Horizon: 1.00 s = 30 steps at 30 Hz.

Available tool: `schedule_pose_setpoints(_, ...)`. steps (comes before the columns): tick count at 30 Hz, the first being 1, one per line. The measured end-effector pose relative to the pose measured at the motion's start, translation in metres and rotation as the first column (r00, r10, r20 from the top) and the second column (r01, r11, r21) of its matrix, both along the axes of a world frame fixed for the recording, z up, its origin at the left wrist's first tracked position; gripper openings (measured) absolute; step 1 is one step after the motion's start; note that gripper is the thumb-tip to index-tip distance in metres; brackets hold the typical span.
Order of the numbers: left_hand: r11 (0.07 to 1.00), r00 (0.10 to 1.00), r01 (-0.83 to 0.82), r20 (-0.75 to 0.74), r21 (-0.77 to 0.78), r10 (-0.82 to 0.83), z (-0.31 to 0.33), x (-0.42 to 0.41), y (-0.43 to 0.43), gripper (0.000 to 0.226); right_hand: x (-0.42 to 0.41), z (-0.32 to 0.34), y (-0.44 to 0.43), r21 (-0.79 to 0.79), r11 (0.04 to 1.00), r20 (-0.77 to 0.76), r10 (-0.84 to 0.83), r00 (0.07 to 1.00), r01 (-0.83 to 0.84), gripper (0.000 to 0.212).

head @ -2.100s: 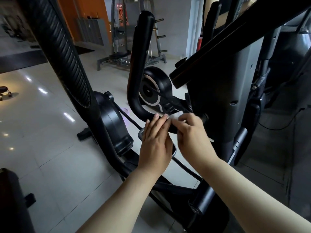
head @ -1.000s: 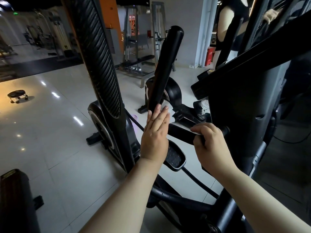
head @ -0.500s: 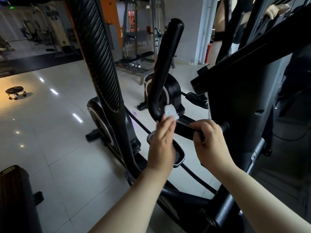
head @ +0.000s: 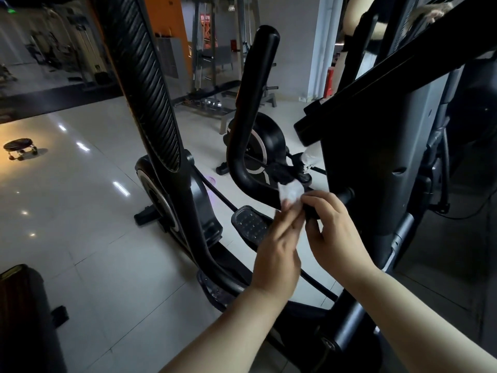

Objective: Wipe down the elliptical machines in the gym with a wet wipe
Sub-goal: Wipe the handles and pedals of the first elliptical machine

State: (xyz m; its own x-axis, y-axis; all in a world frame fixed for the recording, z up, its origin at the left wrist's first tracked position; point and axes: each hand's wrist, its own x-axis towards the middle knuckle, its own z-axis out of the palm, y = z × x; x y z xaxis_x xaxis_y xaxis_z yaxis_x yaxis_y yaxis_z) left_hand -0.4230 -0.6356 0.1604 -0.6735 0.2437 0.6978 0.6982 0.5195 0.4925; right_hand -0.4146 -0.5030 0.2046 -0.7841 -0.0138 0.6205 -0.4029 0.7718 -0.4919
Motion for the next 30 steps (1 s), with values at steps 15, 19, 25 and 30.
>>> schedule_pose_setpoints(15,0.995,0.998,0.02,-0.064,-0.096,-0.026,0.008,0.0,0.014,0.074,0.017,-0.014,0.018,0.005,0.995,0.091,-0.104,0.99,0.104,0.051)
schedule_pose_setpoints(19,0.962,0.961,-0.26,0.119,0.084,0.249,0.011,-0.016,0.0,0.077,0.023,-0.013,0.02,-0.01,0.997,0.137,-0.069,0.988,0.071,0.054)
schedule_pose_setpoints(25,0.998,0.997,-0.02,0.079,0.056,0.016,-0.001,0.028,0.032,0.068,0.041,-0.028,0.011,-0.289,0.954,0.092,-0.057,0.994,0.082,0.03)
schedule_pose_setpoints(30,0.973,0.985,-0.043,0.173,0.227,0.003,-0.008,0.044,0.041,0.053,0.055,-0.02,0.003,-0.85,0.473,0.422,0.346,0.838,0.232,0.025)
